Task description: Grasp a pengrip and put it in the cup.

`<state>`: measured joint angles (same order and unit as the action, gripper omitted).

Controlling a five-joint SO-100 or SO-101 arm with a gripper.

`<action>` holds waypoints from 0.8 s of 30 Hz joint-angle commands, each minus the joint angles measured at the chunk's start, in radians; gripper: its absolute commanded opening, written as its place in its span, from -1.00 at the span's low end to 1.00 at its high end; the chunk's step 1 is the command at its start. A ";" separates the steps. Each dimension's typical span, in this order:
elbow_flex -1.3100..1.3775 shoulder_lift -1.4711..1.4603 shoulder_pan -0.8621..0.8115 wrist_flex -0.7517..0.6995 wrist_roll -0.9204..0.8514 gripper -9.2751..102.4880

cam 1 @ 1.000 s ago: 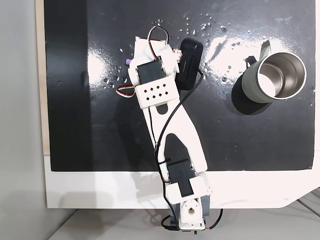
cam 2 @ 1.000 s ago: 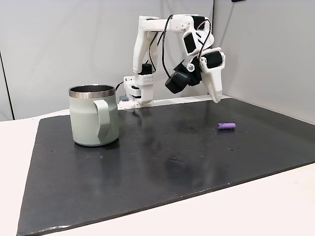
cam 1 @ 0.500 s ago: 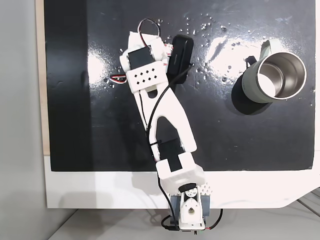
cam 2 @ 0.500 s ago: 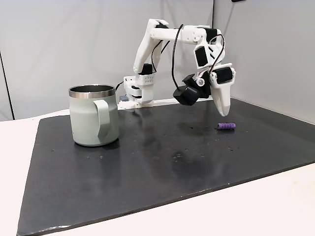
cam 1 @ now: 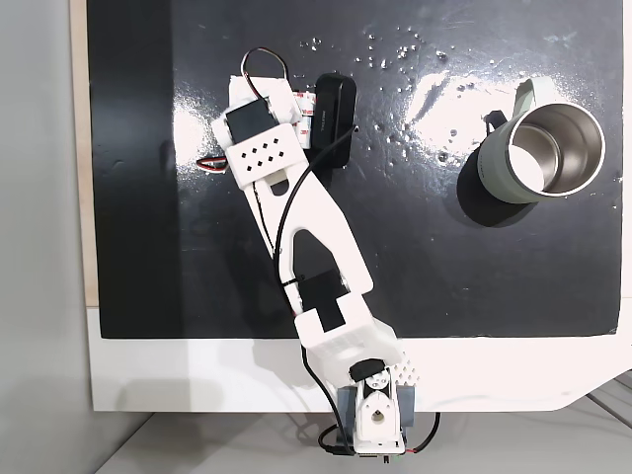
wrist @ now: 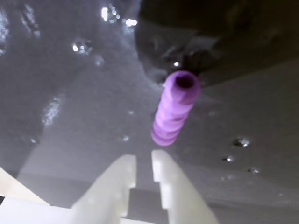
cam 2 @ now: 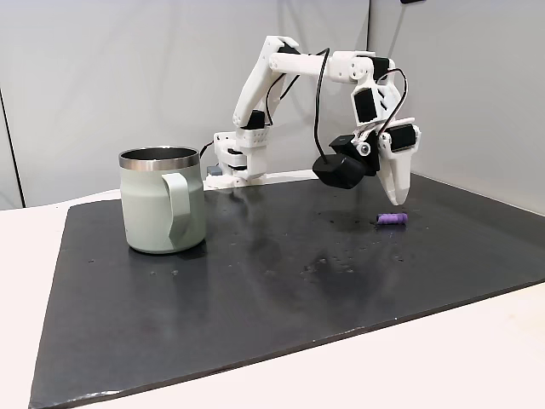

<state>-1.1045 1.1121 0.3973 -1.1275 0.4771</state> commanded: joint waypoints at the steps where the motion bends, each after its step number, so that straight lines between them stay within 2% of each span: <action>1: 0.051 0.011 -0.002 -0.008 0.006 -0.83; 5: 0.051 0.008 -0.003 -0.023 0.026 -0.58; 8: 0.052 0.008 0.003 -0.038 0.034 -0.47; 24: 0.084 -0.077 0.067 -0.055 -0.003 -0.49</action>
<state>-1.0784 1.0262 0.4541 -1.1720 0.4832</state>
